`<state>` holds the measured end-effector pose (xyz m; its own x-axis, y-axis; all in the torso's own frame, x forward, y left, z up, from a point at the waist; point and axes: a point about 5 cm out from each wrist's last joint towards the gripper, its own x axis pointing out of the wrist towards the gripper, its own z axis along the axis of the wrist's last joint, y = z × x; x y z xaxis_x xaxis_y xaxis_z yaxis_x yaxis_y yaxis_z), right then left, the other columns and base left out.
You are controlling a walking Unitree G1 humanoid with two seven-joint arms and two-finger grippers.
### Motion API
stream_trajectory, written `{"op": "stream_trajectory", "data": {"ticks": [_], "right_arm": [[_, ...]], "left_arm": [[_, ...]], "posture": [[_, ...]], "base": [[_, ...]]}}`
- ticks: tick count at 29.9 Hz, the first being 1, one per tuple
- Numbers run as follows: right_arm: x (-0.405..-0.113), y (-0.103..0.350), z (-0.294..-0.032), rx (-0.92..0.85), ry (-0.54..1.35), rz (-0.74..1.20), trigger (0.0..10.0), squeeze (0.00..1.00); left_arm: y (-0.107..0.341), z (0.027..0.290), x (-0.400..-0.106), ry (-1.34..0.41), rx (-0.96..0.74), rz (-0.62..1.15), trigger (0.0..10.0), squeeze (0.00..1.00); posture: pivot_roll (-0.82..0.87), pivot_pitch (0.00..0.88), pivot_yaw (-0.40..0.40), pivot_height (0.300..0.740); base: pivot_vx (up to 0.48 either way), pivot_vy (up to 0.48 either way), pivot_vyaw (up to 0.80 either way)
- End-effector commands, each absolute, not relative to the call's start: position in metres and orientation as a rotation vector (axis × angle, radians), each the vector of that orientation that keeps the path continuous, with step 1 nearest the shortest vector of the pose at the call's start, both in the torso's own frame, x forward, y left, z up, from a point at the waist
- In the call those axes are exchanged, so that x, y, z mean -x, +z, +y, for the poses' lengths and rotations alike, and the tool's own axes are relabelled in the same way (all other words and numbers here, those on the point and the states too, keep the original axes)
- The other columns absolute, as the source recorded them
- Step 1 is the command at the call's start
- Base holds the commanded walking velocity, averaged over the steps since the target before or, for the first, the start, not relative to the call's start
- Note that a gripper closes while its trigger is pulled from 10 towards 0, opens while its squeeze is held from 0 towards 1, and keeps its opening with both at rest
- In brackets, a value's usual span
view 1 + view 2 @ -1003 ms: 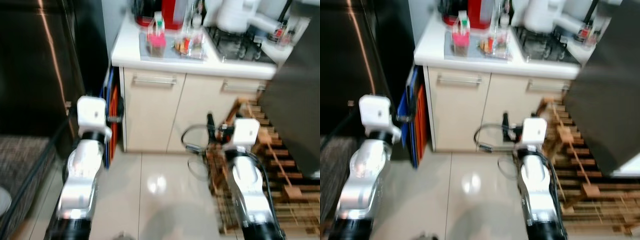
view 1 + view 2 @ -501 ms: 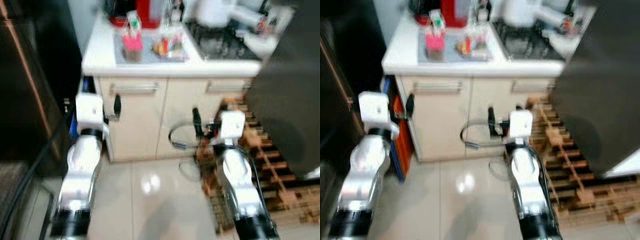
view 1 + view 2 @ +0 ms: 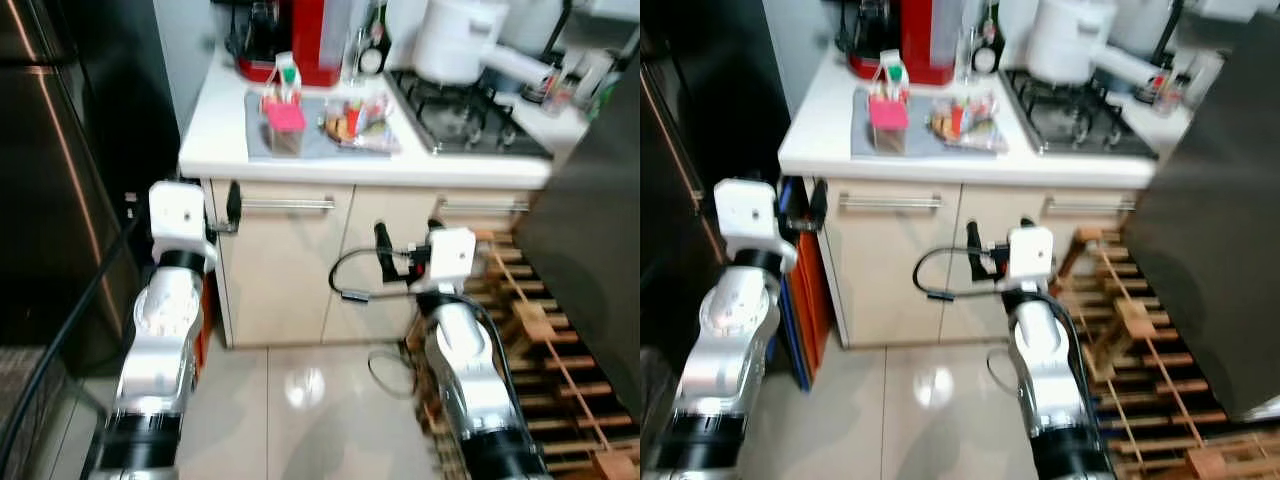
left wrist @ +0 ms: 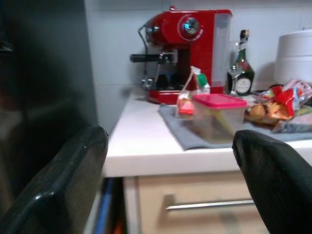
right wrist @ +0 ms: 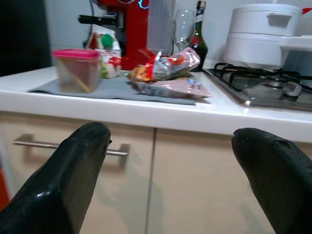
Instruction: Restocking fridge
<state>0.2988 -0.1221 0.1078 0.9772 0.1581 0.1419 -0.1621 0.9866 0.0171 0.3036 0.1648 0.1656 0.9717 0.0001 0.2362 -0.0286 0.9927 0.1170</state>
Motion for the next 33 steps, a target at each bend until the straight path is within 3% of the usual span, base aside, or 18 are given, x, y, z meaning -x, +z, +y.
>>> {"op": "stream_trajectory", "data": {"ticks": [1, 18, 24, 33], "right_arm": [[-0.298, 0.109, -0.134, -0.023, 0.131, -0.147, 10.0, 0.0], [-0.298, 0.115, -0.134, -0.016, 0.137, -0.178, 10.0, 0.0], [-0.299, 0.124, -0.13, -0.011, 0.147, -0.224, 10.0, 0.0], [-0.299, 0.132, -0.136, -0.013, 0.127, -0.256, 10.0, 0.0]], "left_arm": [[0.163, 0.156, -0.305, -0.003, -0.092, -0.221, 10.0, 0.0], [0.163, 0.154, -0.307, -0.034, -0.133, -0.242, 10.0, 0.0], [0.176, 0.153, -0.305, -0.035, -0.13, -0.309, 10.0, 0.0], [0.192, 0.15, -0.301, -0.046, -0.132, -0.393, 10.0, 0.0]], "posture": [[0.01, 0.0, -0.054, 0.74], [0.0, 0.0, -0.044, 0.74], [0.0, 0.0, -0.045, 0.74], [0.0, 0.0, -0.052, 0.74]], "base": [[0.48, 0.0, 0.0], [0.473, 0.0, 0.0], [0.0, 0.0, 0.0], [0.0, 0.48, 0.0]]}}
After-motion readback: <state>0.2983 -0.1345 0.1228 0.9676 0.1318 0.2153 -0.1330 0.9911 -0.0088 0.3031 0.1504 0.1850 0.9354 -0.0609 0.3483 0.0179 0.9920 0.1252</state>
